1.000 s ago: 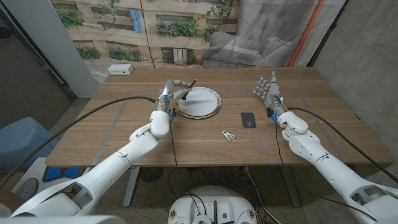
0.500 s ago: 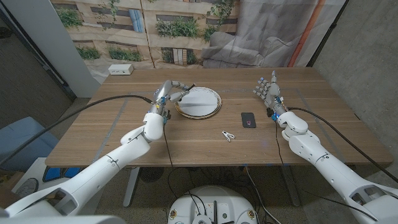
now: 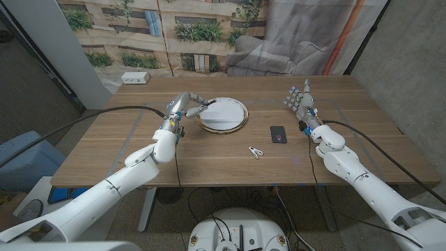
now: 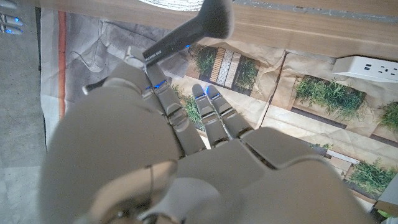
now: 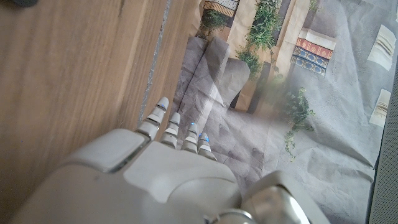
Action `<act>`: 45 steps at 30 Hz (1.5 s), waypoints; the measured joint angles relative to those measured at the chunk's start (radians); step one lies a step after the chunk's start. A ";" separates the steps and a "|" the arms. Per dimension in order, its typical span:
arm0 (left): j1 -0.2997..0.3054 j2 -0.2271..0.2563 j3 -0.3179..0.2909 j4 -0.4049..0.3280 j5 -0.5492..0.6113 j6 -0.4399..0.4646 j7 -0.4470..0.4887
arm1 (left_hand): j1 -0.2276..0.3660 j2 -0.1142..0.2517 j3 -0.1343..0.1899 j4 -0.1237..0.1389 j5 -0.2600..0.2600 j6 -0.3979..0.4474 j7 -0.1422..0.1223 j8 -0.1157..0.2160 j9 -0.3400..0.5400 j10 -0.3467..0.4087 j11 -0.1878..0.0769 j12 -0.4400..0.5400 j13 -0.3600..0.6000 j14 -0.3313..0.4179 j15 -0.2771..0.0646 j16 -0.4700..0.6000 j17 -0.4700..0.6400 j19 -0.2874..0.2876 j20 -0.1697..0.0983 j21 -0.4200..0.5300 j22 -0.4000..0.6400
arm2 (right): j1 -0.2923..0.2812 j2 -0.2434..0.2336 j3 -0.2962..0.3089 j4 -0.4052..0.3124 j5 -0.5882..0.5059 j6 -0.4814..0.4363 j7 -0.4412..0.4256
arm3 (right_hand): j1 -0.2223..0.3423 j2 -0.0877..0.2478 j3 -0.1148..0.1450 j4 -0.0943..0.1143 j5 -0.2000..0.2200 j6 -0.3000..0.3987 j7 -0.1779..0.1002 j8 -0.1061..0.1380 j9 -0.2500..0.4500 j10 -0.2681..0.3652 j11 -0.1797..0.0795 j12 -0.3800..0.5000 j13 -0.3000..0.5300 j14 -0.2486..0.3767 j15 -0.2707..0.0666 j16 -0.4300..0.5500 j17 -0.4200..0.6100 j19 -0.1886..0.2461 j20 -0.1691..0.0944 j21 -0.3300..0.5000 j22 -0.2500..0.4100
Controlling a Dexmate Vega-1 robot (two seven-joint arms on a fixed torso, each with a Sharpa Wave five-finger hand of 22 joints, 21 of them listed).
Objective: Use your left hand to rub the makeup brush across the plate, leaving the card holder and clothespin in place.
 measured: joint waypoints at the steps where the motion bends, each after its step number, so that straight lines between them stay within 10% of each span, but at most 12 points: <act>1: 0.001 0.001 0.000 -0.001 0.001 0.000 0.000 | 0.000 0.000 0.000 0.000 0.000 0.000 0.000 0.000 0.000 0.000 0.000 0.000 0.000 0.000 0.000 0.000 0.000 0.000 0.000 0.000 0.000 | 0.000 0.000 0.000 0.000 0.000 0.000 0.000 | 0.000 0.000 0.000 0.000 0.000 0.000 0.000 0.000 0.000 0.000 0.000 0.000 0.000 0.000 0.000 0.000 0.000 0.000 0.000 0.000 0.000; 45: 0.214 0.222 -0.091 -0.184 0.178 0.135 -0.088 | 0.005 0.005 -0.003 0.003 -0.001 0.000 0.000 -0.003 0.000 -0.004 0.004 0.004 0.000 0.000 0.000 0.000 0.000 0.000 0.000 0.000 0.000 | 0.000 0.000 0.000 0.002 0.000 0.000 0.001 | 0.000 0.000 0.000 0.000 0.000 0.000 0.000 0.000 0.000 0.000 0.000 0.000 0.000 0.000 0.000 0.000 0.000 0.000 0.000 0.000 0.000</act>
